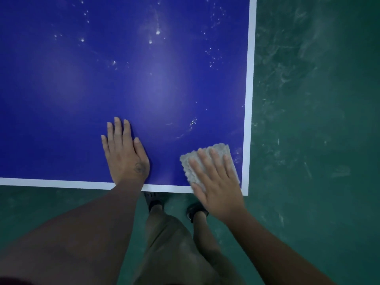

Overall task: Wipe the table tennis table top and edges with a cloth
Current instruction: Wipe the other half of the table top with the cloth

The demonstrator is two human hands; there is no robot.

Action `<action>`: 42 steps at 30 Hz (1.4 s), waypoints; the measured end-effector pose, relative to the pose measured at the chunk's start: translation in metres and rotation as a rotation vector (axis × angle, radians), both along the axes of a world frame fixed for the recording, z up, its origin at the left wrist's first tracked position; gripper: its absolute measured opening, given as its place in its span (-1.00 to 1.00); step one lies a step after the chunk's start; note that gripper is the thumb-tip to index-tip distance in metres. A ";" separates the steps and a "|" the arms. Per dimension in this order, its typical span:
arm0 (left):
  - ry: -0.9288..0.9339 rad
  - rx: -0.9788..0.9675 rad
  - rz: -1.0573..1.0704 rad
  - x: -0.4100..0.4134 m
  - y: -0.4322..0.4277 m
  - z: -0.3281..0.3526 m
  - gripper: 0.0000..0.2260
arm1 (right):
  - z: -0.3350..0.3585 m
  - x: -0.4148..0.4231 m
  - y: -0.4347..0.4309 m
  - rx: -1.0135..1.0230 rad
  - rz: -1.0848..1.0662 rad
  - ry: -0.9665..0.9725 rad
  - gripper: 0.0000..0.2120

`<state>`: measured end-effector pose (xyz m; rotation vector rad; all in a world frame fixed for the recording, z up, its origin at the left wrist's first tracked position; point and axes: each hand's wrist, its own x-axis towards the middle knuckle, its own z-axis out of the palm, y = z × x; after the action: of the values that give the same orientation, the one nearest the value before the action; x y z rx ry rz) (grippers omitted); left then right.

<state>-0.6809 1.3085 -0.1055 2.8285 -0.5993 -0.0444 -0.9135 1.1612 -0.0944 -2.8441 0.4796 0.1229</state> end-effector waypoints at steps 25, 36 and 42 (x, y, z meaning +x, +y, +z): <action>-0.001 -0.025 0.001 0.000 -0.002 0.004 -0.51 | -0.005 -0.015 -0.064 -0.069 0.196 -0.003 -0.36; 0.012 0.002 0.001 0.000 0.000 0.003 -0.50 | -0.005 0.008 -0.076 -0.080 0.216 -0.018 -0.40; 0.012 0.005 -0.009 0.001 0.000 0.005 -0.50 | 0.001 0.024 -0.071 -0.071 -0.095 0.049 -0.38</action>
<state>-0.6797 1.3088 -0.1008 2.8283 -0.6107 -0.0644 -0.8898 1.0898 -0.0932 -2.8864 0.6402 0.1605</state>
